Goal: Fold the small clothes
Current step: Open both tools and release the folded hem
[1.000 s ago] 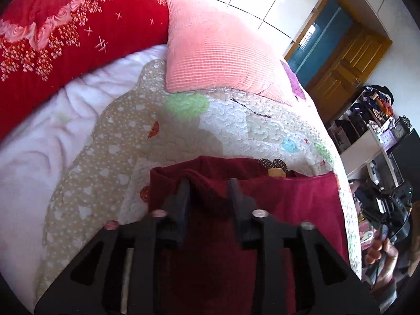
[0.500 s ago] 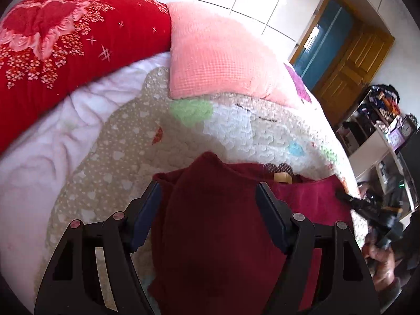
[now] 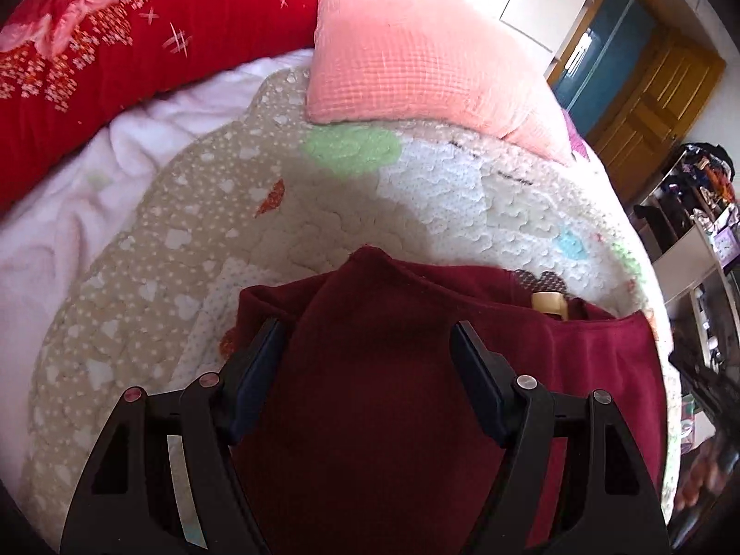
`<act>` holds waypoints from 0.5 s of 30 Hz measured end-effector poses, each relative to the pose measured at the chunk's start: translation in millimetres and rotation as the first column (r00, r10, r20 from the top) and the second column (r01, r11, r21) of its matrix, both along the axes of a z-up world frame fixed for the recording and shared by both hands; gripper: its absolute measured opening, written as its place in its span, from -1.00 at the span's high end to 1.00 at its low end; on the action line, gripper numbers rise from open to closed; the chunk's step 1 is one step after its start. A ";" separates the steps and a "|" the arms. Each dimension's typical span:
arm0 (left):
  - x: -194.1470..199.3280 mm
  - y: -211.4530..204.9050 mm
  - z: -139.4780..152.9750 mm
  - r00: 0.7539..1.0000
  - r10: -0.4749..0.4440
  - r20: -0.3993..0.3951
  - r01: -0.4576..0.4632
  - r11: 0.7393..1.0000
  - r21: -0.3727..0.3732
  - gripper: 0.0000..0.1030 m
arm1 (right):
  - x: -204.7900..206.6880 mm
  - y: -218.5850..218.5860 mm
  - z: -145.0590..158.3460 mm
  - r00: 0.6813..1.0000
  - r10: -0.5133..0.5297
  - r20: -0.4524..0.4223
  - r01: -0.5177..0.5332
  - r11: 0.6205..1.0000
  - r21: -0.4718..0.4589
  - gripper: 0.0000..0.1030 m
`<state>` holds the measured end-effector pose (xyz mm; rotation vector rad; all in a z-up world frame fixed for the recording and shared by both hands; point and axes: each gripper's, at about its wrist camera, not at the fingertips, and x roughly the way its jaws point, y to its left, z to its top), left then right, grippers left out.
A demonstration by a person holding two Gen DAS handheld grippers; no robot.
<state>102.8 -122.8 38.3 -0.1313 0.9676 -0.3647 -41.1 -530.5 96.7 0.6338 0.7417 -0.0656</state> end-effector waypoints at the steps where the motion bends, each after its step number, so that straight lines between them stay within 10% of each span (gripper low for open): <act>1: -5.0 2.3 5.3 1.000 -0.006 0.015 0.006 1.000 0.001 -0.43 | -5.5 6.8 5.0 1.000 0.031 0.004 -0.031 1.000 -0.005 0.85; 6: -27.3 12.0 18.6 0.999 -0.011 0.042 0.011 1.000 0.002 -0.44 | -14.1 47.1 13.9 0.986 0.154 -0.067 -0.162 0.976 -0.144 0.68; 8: -36.9 16.3 21.4 0.999 -0.017 0.036 0.016 1.000 0.010 -0.44 | -9.3 44.7 8.9 0.993 0.084 -0.084 -0.100 0.973 -0.207 0.25; 15: -43.7 34.0 30.0 0.998 -0.002 0.058 0.001 1.000 0.030 -0.44 | 30.7 19.5 -25.5 0.991 0.076 -0.108 -0.086 0.992 -0.090 0.11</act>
